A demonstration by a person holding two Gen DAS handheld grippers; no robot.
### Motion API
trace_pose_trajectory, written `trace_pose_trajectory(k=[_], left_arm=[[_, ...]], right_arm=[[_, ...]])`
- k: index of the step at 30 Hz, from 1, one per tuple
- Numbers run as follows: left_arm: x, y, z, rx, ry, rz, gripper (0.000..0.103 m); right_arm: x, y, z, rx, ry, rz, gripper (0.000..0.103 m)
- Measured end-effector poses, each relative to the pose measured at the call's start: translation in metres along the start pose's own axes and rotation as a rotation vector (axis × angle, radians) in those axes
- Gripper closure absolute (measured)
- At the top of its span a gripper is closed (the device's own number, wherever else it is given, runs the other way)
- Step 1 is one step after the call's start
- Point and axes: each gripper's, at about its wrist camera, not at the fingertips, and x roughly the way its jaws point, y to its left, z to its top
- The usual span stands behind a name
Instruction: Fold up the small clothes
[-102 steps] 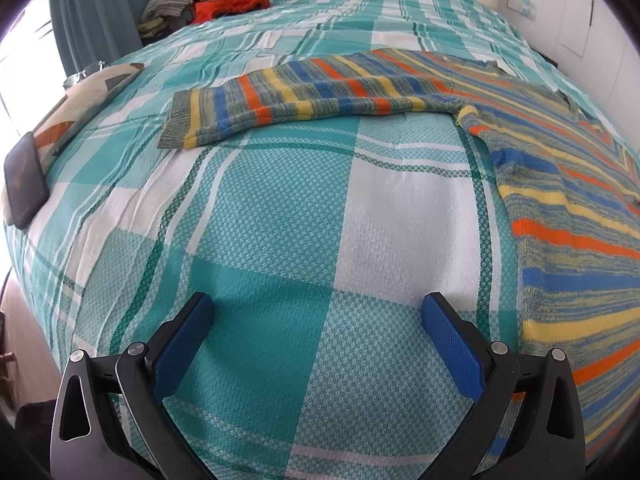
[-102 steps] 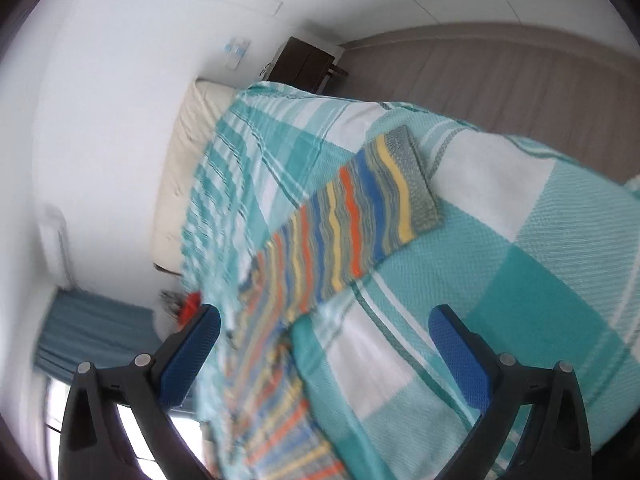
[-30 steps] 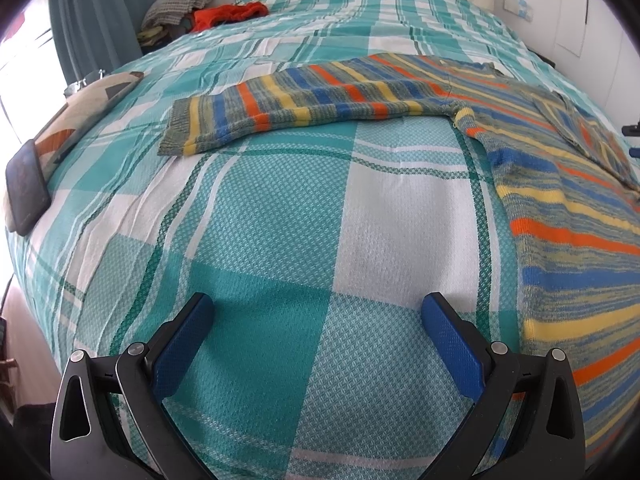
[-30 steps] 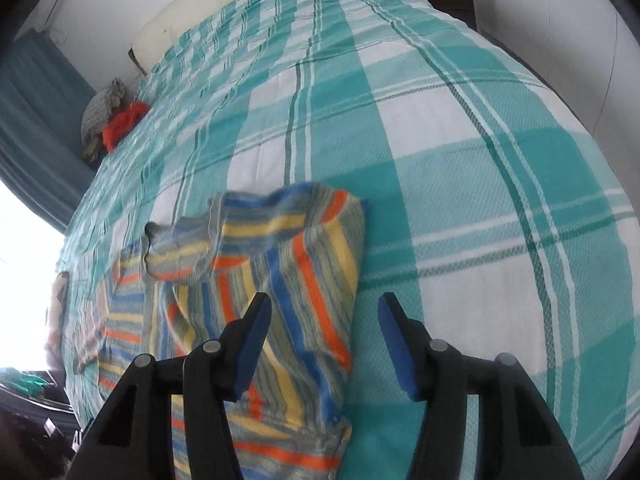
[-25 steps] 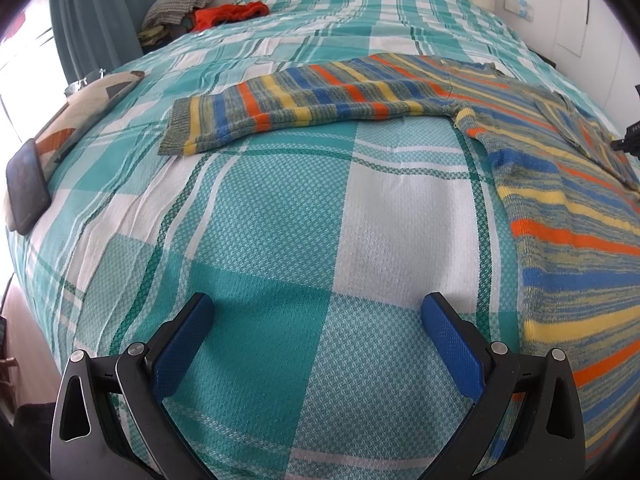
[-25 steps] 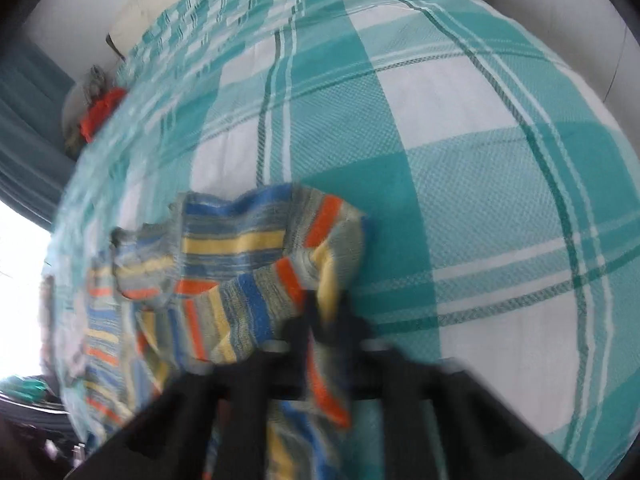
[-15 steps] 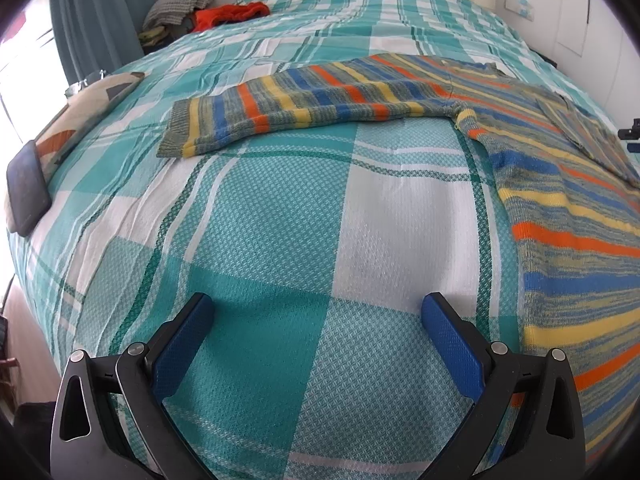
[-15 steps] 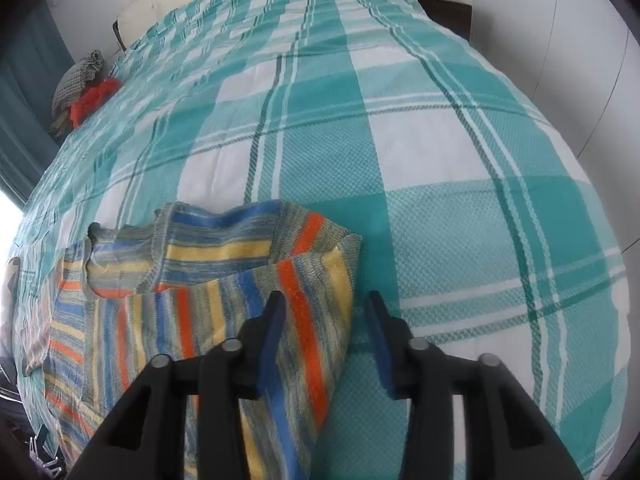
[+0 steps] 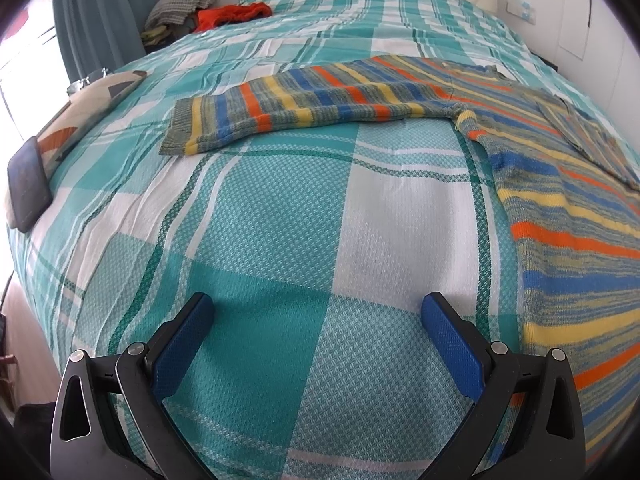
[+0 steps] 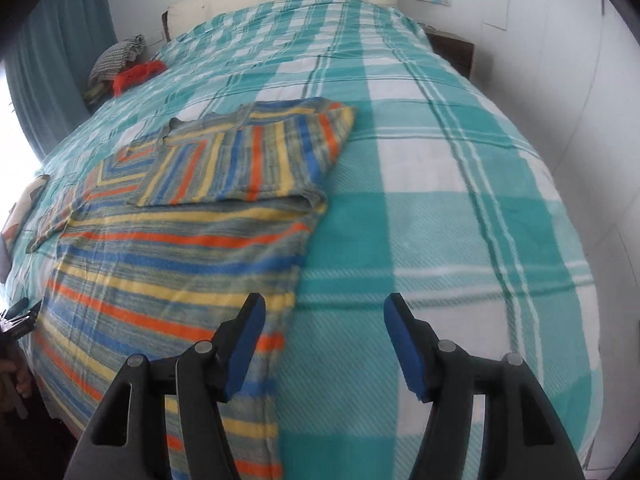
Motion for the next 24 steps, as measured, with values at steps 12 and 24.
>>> trace_pose_trajectory(k=[12,24], left_arm=[[-0.001,-0.002,-0.003,-0.008,-0.014,0.007,0.0],[-0.002,-0.001,-0.004,-0.019,-0.017,0.007,0.0]], right_arm=[[-0.054,-0.051,-0.066,0.271,-0.152,-0.194,0.012],[-0.039,-0.057,-0.074,0.319,-0.12,-0.191,0.011]])
